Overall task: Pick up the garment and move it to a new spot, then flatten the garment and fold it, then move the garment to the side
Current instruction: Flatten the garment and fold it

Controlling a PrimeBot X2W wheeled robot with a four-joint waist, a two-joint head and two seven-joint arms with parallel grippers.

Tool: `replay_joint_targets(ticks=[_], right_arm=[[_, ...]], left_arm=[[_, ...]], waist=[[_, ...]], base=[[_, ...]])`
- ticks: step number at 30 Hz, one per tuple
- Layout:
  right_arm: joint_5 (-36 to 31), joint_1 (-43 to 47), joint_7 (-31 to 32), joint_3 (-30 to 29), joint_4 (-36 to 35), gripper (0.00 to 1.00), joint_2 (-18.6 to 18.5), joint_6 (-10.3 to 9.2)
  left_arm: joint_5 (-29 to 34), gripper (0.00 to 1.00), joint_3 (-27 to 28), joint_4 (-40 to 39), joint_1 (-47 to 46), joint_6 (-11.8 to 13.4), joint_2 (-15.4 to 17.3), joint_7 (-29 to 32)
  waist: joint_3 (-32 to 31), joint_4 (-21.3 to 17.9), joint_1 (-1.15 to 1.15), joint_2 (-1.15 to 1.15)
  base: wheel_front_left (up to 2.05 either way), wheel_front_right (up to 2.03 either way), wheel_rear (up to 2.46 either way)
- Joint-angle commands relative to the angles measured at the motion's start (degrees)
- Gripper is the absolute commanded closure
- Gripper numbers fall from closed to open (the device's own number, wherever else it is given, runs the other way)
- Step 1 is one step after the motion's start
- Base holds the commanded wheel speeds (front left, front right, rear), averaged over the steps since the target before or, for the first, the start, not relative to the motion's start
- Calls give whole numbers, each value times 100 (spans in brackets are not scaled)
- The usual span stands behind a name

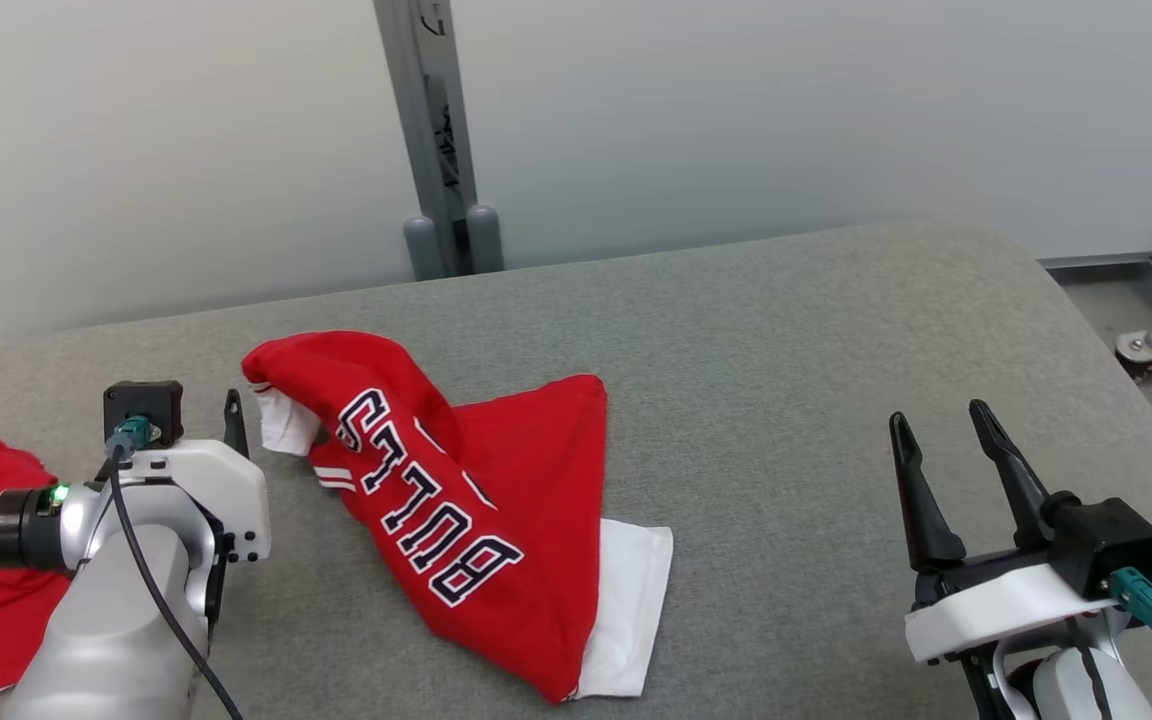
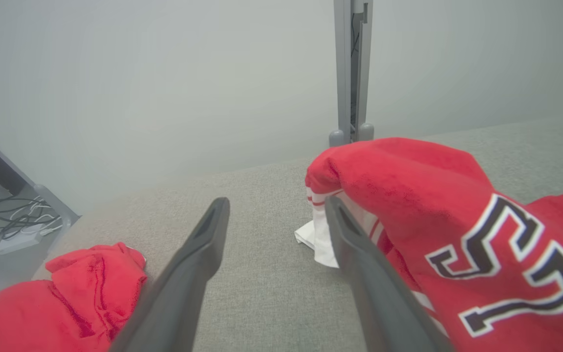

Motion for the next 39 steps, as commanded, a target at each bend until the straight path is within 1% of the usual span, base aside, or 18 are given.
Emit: replay_joint_targets(ticks=[1,4,7,9,10,14,17,19,21,24,25,28,34,35,36,39], right_arm=[[-27,69,-14,-6,-35,0,-32,1],[6,86,-14,-94,-60,0,-34,1],[32,103,-14,-148,-65,0,-33,1],[11,100,-14,-132,-23,0,-30,1],[-5,106,-14,-101,19,0,-30,1],[22,103,-14,-68,273,0,-69,1],[68,18,-14,-87,511,0,-98,1],[79,-45,-14,-104,662,0,-143,1],[62,-108,-14,-58,821,0,-212,1],[18,-253,-14,-6,1056,0,-312,1],[-13,-365,-14,7,1180,0,-323,1],[-24,-618,-14,92,1461,0,-380,0],[470,-1603,47,-73,2467,0,-486,1],[537,-1783,70,-26,2667,0,-535,1],[537,-1783,70,-26,2667,0,-535,1],[685,-2284,157,151,3255,0,-742,1]], left_arm=[[22,0,8,-77,-128,27,50,-38],[-53,0,106,-434,-52,26,18,-62],[-86,0,253,-1121,279,19,-8,-59],[-113,0,384,-1703,575,-86,-79,-61],[-133,0,464,-1934,771,-92,-115,-62],[-1,0,669,-2811,1633,-72,-292,-63],[194,0,682,-3472,2224,-282,-418,-63],[370,0,702,-3795,2570,-312,-474,-64],[445,0,773,-4068,2858,-288,-571,-64],[562,0,764,-4266,3141,-376,-681,-64],[621,0,732,-4318,3191,-453,-711,-64],[665,0,763,-4362,3137,-518,-728,-64],[699,0,721,-4496,2816,-652,-771,-65],[650,0,717,-4524,2776,-647,-770,-65],[650,0,717,-4524,2776,-647,-770,-65],[476,0,609,-4615,2658,-623,-776,-65]], waist=[[-78,182,0,0],[-126,381,0,0],[-161,583,0,0],[-180,718,0,0],[-188,779,0,0],[-193,1044,0,0],[-165,1266,0,0],[-136,1412,0,0],[-108,1526,0,0],[-51,1699,0,0],[2,1821,0,0],[140,1981,0,0],[715,2329,0,0],[800,2382,0,0],[800,2382,0,0],[1059,2533,0,0]], base=[[0,0,0],[0,0,0],[0,0,0],[0,0,0],[0,0,0],[0,0,0],[0,0,0],[0,0,0],[0,0,0],[0,0,0],[0,0,0],[0,0,0],[0,0,0],[0,0,0],[0,0,0],[0,0,0]])
